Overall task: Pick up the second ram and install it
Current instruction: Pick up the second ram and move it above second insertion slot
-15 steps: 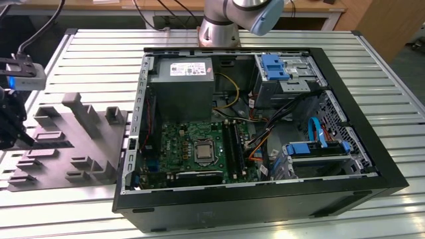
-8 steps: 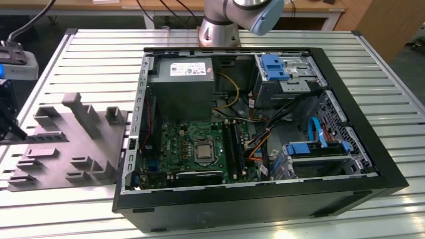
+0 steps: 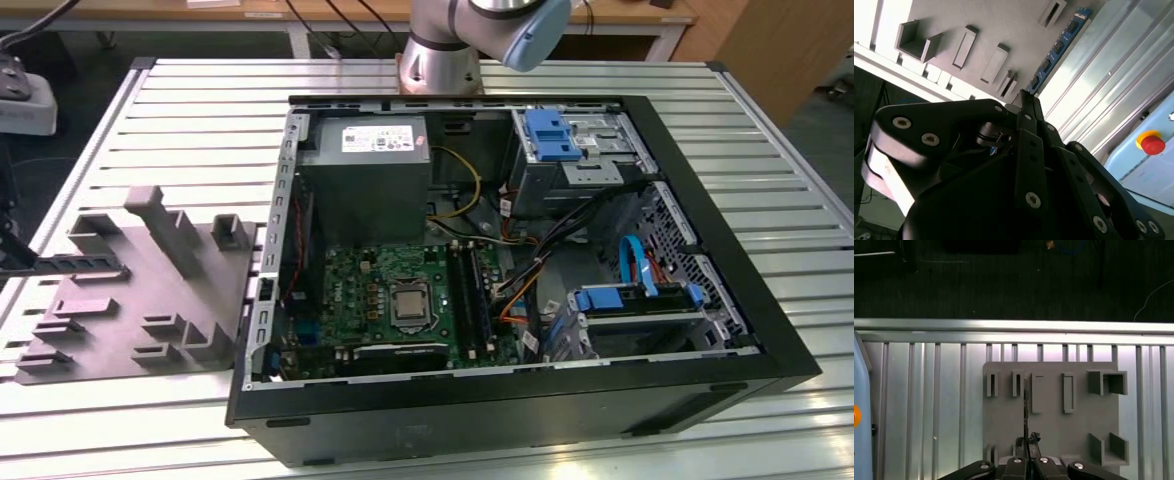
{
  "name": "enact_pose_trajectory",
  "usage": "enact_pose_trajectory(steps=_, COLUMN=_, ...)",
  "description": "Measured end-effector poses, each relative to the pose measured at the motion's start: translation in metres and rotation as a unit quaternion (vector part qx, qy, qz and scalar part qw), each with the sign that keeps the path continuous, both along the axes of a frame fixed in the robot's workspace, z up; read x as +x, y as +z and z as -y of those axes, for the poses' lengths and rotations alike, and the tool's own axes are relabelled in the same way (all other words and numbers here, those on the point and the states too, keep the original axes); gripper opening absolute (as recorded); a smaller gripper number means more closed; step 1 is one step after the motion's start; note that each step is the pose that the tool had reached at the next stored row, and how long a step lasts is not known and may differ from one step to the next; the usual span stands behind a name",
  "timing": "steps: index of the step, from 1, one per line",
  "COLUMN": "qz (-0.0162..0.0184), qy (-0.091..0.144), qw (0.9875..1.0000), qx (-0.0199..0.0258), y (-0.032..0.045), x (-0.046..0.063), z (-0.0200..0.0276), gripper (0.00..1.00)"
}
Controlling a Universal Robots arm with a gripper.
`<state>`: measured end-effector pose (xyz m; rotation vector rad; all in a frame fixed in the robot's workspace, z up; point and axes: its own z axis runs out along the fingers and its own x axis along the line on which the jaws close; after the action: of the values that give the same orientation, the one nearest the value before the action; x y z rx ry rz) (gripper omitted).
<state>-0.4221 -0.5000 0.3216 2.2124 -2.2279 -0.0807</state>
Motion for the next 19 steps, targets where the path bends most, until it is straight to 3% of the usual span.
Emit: enact_pose_trajectory(steps=19, qz=0.0001, qy=0.0, qw=1.0, qx=0.0, y=0.0638, x=0.0, z=-0.0033, gripper=0.12)
